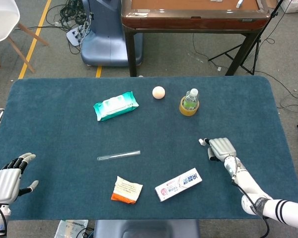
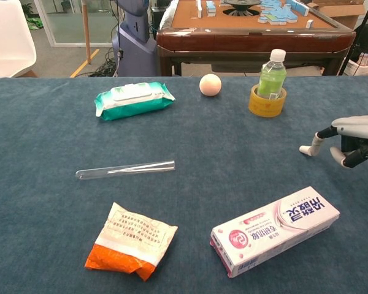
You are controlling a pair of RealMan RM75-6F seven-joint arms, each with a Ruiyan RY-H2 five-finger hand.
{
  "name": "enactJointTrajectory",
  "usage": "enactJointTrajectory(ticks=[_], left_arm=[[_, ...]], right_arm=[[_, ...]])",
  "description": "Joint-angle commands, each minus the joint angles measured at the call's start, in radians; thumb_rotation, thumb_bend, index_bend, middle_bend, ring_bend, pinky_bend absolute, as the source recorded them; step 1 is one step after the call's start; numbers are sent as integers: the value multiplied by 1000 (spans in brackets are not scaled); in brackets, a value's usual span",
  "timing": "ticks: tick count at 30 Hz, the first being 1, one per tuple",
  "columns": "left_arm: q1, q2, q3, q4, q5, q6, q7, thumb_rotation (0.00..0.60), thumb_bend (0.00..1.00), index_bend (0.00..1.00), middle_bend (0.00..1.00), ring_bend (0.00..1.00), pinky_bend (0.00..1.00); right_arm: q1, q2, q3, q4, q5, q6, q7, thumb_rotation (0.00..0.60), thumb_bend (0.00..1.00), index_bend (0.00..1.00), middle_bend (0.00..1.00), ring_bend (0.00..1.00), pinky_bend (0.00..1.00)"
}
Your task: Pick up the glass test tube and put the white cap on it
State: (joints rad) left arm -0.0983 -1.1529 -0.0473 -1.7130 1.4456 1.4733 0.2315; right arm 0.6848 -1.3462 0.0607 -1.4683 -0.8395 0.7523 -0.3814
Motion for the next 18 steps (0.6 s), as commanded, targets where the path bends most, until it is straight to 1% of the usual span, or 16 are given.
enactJointTrajectory(ticks=[1, 12, 18], left_arm=[[0, 0, 0, 0, 0, 0, 0, 600, 186, 233, 205, 257, 354], [-1, 2, -1, -4, -2, 0, 5, 600, 187, 233, 205, 257, 354], [-10, 7, -6, -5, -2, -9, 12, 600, 187, 233, 205, 257, 354]], right_arm=[[4, 2, 1, 1, 4, 2, 1, 600, 739, 262, 1000, 1000, 1000], [11, 9, 1, 3, 1, 11, 23, 600, 739, 262, 1000, 1000, 1000], [-5, 42, 5, -36, -31, 45, 50, 600, 739, 262, 1000, 1000, 1000]])
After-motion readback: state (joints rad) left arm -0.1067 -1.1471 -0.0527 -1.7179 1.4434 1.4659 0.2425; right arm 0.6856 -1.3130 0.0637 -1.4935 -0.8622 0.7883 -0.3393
